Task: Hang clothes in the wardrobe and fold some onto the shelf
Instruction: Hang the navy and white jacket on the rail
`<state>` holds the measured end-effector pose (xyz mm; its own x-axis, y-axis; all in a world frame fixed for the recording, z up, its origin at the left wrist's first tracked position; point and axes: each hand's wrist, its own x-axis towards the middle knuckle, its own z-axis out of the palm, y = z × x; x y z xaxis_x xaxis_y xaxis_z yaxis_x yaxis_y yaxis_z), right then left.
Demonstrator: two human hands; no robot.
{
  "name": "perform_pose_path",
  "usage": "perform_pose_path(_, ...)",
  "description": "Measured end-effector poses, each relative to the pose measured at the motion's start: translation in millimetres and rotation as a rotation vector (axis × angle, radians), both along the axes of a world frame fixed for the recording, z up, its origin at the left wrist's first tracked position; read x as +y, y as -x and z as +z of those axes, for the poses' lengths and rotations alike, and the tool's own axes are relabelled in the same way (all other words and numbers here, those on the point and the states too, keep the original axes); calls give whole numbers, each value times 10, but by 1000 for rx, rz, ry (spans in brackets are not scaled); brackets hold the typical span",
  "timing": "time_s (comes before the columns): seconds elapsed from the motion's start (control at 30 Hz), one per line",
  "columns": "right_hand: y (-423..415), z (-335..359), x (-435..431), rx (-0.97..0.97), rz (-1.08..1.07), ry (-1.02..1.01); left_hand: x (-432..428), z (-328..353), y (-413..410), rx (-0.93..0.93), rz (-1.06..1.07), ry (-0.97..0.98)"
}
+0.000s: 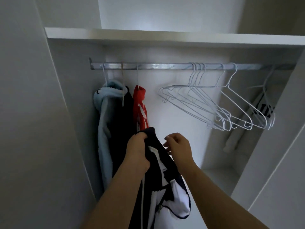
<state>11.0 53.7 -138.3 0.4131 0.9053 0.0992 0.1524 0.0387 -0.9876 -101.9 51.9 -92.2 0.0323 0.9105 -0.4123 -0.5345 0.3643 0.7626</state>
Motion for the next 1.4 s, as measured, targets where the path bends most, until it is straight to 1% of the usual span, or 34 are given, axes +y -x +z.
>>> perform_pose_path(0.13,-345,27,282,-123,-127,-8,219,92,-147,-108,-83,49)
perform_pose_path(0.23,-601,81,525,-219,-200,1,418,120,-304,-164,-79,71)
perform_pose_path(0.43,-1150,300,962,-469,-253,2,740,135,-734,-105,-12,55)
perform_pose_path(0.5,-1375,386,1112,-600,-275,-15,872,122,-851,-97,12,74)
perform_pose_path(0.63,-1757,413,1369,-1056,-247,-60,1225,73,-1051,-47,123,18)
perform_pose_path(0.73,-1949,359,1512,-1202,-282,-84,1388,54,-1181,-172,180,69)
perform_pose_path(0.8,-2038,329,1608,-1285,-307,-87,1447,38,-1261,-256,287,110)
perform_pose_path(0.87,-2102,320,1690,-1325,-296,-123,1503,38,-1336,-263,315,81)
perform_pose_path(0.93,-2179,321,1764,-1362,-265,-126,1498,16,-1414,-94,297,34)
perform_pose_path(1.0,-2249,332,1821,-1380,-242,-98,1521,23,-1465,-187,307,59)
perform_pose_path(1.03,-2276,336,1842,-1370,-230,-89,1534,25,-1492,-197,320,72)
perform_pose_path(1.13,-2332,349,1895,-1325,-220,-80,1568,37,-1570,-196,349,47)
perform_pose_path(1.3,-2365,353,1983,-1380,-269,-14,1658,47,-1627,-163,327,28)
perform_pose_path(1.4,-2373,346,2038,-1393,-251,5,1705,51,-1596,-160,326,23)
